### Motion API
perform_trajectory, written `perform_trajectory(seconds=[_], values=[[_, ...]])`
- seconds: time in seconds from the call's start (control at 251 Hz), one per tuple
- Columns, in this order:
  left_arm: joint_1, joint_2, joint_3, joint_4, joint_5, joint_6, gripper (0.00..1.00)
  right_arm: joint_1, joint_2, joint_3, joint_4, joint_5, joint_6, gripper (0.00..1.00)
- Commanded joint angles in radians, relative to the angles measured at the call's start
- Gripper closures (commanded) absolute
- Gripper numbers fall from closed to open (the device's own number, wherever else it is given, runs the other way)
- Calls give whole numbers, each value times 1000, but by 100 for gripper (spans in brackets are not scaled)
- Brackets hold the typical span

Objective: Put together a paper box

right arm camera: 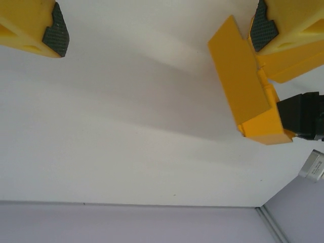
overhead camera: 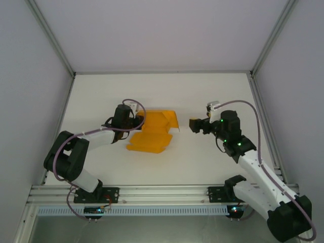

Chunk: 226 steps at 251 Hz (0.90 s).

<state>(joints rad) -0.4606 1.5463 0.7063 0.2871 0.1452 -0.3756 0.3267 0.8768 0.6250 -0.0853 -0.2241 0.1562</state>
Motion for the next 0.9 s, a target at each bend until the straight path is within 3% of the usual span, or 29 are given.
perform_trajectory(seconds=[0.0,0.072,0.204,0.503,0.898], values=[[-1,-31,21,11,29,17,100,-51,55,16,-76,-180,-1,9],[0,-34,23,11,35,20,100,-74,126,47,-90,-224,-14,16],[-1,-34,27,12,45,24,100,-82,264,111,-59,-297,-65,19],[-1,-28,35,4,37,29,100,-35,517,272,-76,-459,-137,37],[-1,-31,46,-16,8,23,100,103,673,389,-128,-483,-175,45]])
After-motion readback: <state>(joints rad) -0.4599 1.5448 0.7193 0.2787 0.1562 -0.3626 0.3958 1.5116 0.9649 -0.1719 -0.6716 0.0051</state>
